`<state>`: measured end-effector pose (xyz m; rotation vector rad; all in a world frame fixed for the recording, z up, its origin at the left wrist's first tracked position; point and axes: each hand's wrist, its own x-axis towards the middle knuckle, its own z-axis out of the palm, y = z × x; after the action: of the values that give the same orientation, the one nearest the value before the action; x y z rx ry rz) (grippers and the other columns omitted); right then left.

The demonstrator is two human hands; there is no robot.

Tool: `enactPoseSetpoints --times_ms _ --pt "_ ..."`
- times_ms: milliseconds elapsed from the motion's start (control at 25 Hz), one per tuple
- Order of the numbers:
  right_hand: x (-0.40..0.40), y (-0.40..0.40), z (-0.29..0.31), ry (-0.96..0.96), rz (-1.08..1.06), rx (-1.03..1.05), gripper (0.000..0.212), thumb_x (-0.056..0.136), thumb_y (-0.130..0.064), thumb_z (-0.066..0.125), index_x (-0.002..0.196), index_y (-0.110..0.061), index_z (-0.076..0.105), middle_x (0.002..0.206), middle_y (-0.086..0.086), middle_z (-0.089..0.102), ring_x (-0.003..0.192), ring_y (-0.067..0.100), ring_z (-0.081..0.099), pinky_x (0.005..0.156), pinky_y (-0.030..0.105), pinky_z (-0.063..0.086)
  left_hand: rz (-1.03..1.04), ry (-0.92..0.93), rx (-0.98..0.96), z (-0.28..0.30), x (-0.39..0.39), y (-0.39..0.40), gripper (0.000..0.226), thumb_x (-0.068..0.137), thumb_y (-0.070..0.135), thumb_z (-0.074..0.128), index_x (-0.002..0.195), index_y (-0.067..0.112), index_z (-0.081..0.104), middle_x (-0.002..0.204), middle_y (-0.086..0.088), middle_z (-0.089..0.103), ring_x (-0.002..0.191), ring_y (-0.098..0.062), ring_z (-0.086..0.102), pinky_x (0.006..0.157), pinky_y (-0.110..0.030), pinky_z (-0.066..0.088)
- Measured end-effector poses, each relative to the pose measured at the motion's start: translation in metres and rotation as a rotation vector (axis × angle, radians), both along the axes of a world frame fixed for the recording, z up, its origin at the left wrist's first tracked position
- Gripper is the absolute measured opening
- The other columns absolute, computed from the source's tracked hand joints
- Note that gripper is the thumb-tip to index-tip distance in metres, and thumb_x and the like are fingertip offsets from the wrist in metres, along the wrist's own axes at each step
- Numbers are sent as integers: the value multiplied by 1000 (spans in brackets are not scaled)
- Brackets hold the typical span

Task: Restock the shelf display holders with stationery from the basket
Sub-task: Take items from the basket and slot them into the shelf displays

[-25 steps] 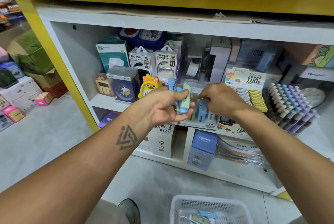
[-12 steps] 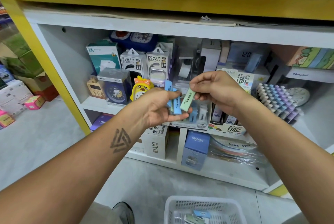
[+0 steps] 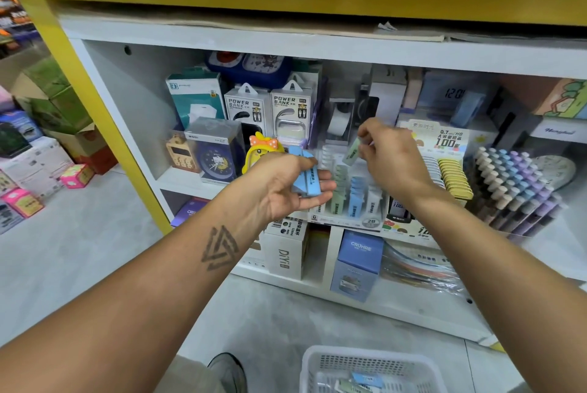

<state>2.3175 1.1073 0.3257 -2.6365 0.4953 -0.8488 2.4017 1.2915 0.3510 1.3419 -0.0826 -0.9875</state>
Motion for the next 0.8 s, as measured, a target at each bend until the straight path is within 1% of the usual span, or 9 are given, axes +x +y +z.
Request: enactPoseSetpoints --times_ms 80,200,320,520,680,800 --pt "8 0 -8 27 10 -35 10 95 -5 54 103 -10 57 87 16 66 79 34 64 72 48 56 -3 -5 -4 -1 1 -1 11 102 8 49 110 5 57 89 -19 73 72 -30 74 63 -44 62" --pt "14 0 -15 84 37 -48 7 96 -6 56 102 -8 59 86 15 67 78 33 65 71 47 56 -13 -12 0 -2 1 -1 10 102 7 50 109 5 56 90 -19 73 74 -30 73 63 -43 62" --pt "17 3 -19 132 60 -67 6 94 -3 58 98 -5 60 85 16 66 77 35 65 71 48 56 -21 -5 6 -3 1 0 14 101 7 51 114 4 56 96 -21 73 77 -31 74 62 -43 62" --pt "20 2 -16 161 52 -87 9 89 3 56 88 -6 58 78 14 63 70 34 62 66 46 55 -25 10 -1 -4 2 2 19 100 3 49 119 1 55 101 -23 73 82 -33 75 64 -45 62" --pt "22 4 -14 176 64 -40 14 89 4 57 89 -9 61 79 10 65 74 29 64 69 45 57 -47 28 -19 -4 3 3 20 100 0 47 119 1 54 106 -24 72 90 -35 74 68 -47 62" --pt "22 5 -14 182 58 -56 14 88 6 54 88 -7 60 78 12 65 72 31 64 68 46 57 -54 36 -25 -4 4 4 20 100 0 47 118 2 54 104 -24 73 90 -35 73 69 -48 62"
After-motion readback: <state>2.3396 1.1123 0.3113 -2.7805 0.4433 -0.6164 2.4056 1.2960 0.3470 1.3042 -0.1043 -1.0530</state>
